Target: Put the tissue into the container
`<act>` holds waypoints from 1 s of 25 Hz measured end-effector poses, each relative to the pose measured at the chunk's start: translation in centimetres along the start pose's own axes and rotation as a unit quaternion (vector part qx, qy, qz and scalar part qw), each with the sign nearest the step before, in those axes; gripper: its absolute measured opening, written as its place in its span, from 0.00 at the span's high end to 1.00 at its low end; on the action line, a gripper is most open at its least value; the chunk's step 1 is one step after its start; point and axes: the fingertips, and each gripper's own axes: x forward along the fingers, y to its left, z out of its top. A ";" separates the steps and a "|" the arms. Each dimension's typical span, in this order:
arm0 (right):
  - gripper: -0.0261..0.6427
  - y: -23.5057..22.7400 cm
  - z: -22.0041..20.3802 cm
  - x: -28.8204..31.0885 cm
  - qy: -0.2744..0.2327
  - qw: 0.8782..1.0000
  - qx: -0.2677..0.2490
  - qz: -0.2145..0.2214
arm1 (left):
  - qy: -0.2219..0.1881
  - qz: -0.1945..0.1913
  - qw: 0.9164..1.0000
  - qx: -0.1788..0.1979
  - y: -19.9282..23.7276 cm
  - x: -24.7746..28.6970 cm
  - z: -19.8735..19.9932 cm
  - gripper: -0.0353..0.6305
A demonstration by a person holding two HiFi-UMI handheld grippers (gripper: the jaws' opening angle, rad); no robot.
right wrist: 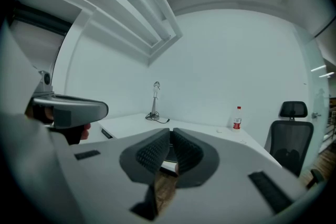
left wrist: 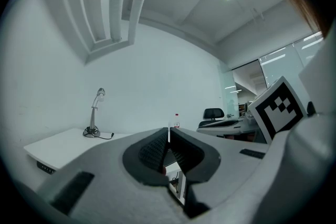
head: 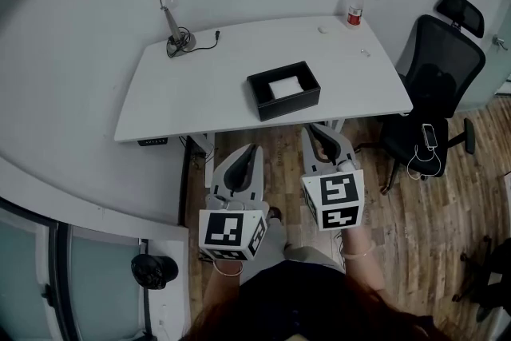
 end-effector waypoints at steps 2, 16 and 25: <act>0.91 0.3 0.2 -0.9 -0.007 1.000 -0.004 0.000 | -0.003 0.002 1.000 0.003 -0.4 -0.7 0.2 0.90; 0.93 2.6 0.9 -5.5 -0.038 0.999 0.002 0.018 | -0.003 0.007 1.000 0.014 -2.3 -3.5 1.1 0.90; 0.93 4.5 2.5 -8.4 -0.085 0.996 0.009 0.031 | -0.006 0.000 1.000 0.017 -2.1 -5.5 1.5 0.90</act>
